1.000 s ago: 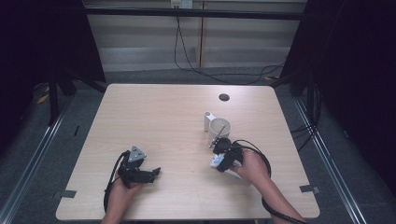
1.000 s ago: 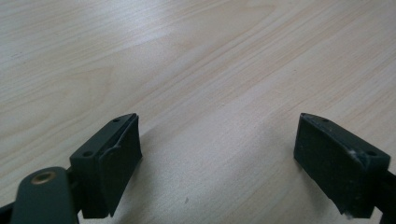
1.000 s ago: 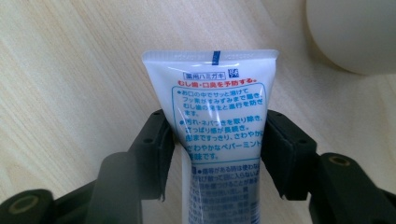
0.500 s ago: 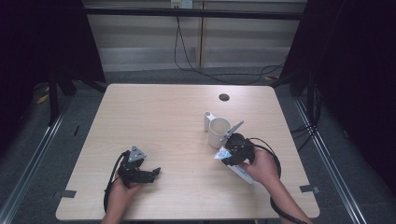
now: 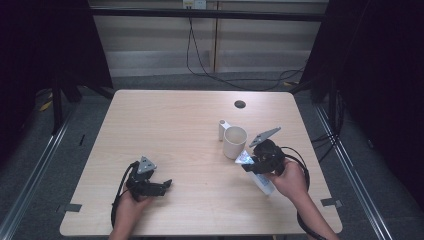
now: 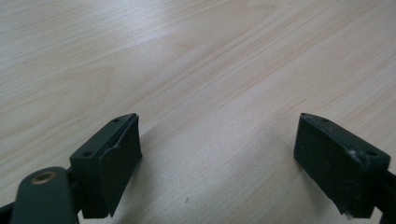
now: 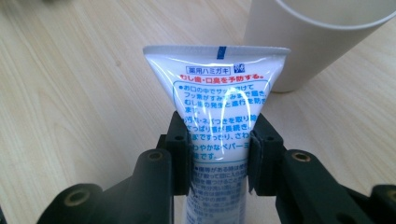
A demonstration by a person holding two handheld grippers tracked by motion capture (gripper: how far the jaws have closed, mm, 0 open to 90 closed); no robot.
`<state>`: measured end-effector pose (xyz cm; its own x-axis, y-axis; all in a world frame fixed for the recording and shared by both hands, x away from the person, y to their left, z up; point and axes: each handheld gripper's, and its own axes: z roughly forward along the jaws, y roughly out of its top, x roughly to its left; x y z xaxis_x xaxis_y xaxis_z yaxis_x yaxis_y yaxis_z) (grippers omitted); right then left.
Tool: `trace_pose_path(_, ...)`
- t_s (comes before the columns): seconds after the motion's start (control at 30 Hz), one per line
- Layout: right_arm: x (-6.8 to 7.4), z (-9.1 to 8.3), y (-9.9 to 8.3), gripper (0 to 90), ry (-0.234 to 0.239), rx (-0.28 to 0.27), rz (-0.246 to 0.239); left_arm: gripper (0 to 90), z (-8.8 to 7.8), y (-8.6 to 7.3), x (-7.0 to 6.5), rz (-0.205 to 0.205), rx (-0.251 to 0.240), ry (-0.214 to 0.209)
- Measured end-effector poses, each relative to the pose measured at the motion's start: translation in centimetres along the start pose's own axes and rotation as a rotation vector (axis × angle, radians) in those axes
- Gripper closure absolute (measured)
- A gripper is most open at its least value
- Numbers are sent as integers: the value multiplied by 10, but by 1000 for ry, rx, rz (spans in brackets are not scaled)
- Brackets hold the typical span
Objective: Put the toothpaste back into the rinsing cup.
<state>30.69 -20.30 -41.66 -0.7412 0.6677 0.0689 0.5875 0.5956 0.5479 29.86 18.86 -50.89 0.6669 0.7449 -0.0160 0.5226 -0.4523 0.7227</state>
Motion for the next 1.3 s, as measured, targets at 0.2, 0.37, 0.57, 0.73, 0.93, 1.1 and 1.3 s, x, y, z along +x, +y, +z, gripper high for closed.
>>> trace_pose_path(0.2,-2,-10,0,673,1,-58,10,146,0,0,0,-2,-1,0)
trace_pose_path(0.37,-2,-16,1,673,-5,-99,21,146,0,0,0,0,0,0)
trace_pose_path(0.57,-3,-22,3,673,-1,-150,41,146,0,0,0,0,0,0)
trace_pose_path(0.73,-4,-31,6,673,-2,-206,51,146,0,0,0,-2,-1,-1)
trace_pose_path(0.93,-4,-36,9,674,-6,-232,58,146,0,0,0,0,0,0)
trace_pose_path(1.1,-5,-40,12,673,-2,-253,61,146,0,0,0,-1,-1,-1)
trace_pose_path(1.3,-7,-47,15,674,3,-306,75,146,0,0,0,1,0,0)
